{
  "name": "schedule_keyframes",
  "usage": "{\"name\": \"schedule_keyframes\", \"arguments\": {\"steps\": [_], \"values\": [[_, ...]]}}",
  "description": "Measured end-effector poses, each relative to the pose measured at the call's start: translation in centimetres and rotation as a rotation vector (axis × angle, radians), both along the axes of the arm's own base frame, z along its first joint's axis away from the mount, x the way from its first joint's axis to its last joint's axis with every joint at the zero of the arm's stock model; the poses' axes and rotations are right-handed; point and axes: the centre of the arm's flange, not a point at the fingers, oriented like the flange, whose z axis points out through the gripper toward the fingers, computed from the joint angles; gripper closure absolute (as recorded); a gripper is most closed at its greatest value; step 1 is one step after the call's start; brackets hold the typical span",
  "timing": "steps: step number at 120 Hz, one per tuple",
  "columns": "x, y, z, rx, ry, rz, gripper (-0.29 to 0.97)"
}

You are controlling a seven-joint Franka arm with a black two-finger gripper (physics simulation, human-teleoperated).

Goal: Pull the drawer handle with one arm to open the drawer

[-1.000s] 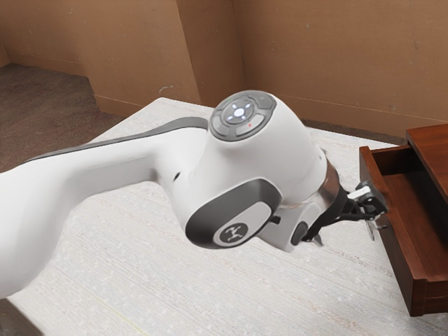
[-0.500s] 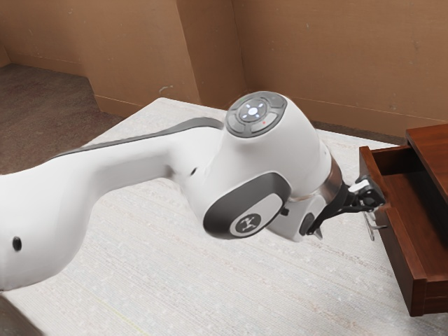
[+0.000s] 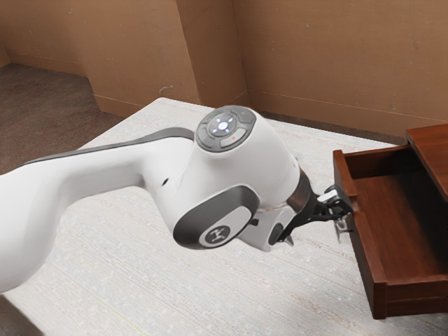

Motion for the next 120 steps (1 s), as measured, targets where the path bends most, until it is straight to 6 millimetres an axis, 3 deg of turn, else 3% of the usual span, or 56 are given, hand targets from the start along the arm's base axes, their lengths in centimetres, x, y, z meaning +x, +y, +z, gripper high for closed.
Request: {"name": "schedule_keyframes", "arguments": {"steps": [24, 32, 43, 50, 58, 61, 67, 72, 77, 84, 90, 98, 104, 115, 120], "values": [[-2.0, 1.2, 1.4, 0.003, -0.022, 0.008, 0.08], [-2.7, 1.5, 3.0, -0.007, -0.049, 0.011, 0.06], [-4.1, 1.7, 7.2, -0.086, -0.1, -0.018, 0.04], [-3.8, 3.0, 9.1, -0.141, -0.115, -0.014, 0.03], [-3.3, 4.3, 14.7, -0.175, -0.148, 0.021, 0.02], [-3.2, 6.0, 17.6, -0.186, -0.15, 0.063, 0.02], [-3.7, 11.3, 22.3, -0.203, -0.116, 0.191, 0.01], [-5.0, 15.0, 24.6, -0.221, -0.043, 0.3, 0.01], [-6.5, 16.2, 24.8, -0.238, 0.063, 0.374, 0.01], [-8.3, 15.3, 24.9, -0.228, 0.179, 0.436, 0.01], [-10.0, 14.8, 26.4, -0.216, 0.216, 0.489, 0.01], [-11.3, 15.8, 27.4, -0.21, 0.257, 0.59, 0.0], [-11.6, 18.9, 27.8, -0.229, 0.274, 0.704, 0.0], [-12.0, 27.5, 28.3, -0.296, 0.285, 0.957, 0.0], [-11.8, 29.6, 27.9, -0.311, 0.285, 1.042, 0.0]]}}
